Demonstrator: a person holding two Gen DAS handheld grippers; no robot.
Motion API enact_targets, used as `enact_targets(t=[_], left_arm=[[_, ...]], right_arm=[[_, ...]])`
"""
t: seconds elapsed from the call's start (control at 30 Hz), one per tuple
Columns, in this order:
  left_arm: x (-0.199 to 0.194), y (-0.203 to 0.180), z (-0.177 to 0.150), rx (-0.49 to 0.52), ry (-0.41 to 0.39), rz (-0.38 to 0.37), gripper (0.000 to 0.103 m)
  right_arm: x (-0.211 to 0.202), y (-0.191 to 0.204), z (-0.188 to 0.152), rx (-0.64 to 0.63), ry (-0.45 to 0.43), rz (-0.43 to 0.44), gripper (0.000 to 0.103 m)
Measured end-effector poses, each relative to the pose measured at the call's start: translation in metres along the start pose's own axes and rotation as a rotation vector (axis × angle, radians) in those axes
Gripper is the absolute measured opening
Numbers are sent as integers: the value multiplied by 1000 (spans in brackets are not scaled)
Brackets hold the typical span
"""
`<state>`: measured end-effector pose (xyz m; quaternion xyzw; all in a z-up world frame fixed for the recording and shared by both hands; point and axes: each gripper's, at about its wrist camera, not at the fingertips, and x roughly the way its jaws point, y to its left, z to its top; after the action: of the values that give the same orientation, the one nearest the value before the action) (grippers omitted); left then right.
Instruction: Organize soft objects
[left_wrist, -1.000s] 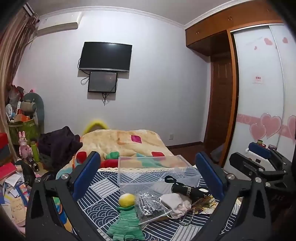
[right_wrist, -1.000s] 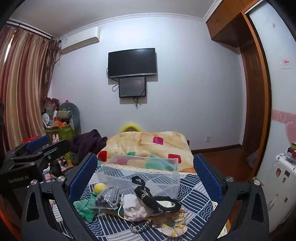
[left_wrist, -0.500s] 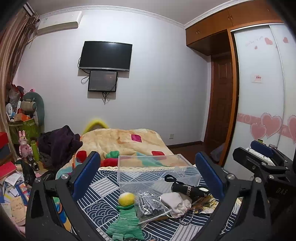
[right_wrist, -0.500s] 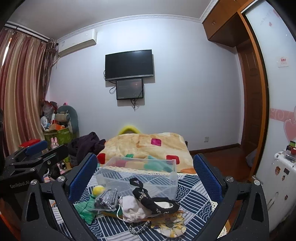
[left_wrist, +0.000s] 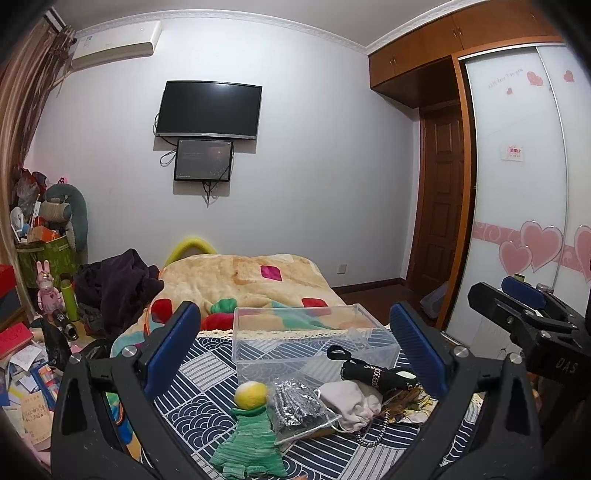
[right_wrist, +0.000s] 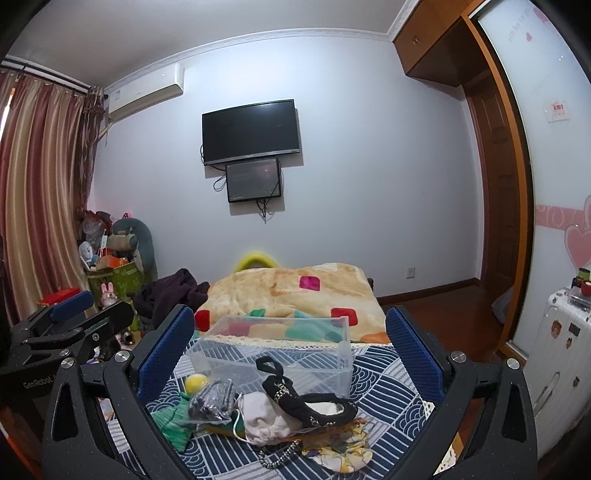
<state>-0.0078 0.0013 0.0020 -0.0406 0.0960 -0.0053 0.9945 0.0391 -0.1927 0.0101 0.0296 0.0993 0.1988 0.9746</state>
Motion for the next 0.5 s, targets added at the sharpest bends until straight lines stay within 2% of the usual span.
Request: enact_targets(t=[0.5], left_arm=[[1,-1,0,6,-3,4,103]], right_arm=[[0,-1,2,2,5,1,103]])
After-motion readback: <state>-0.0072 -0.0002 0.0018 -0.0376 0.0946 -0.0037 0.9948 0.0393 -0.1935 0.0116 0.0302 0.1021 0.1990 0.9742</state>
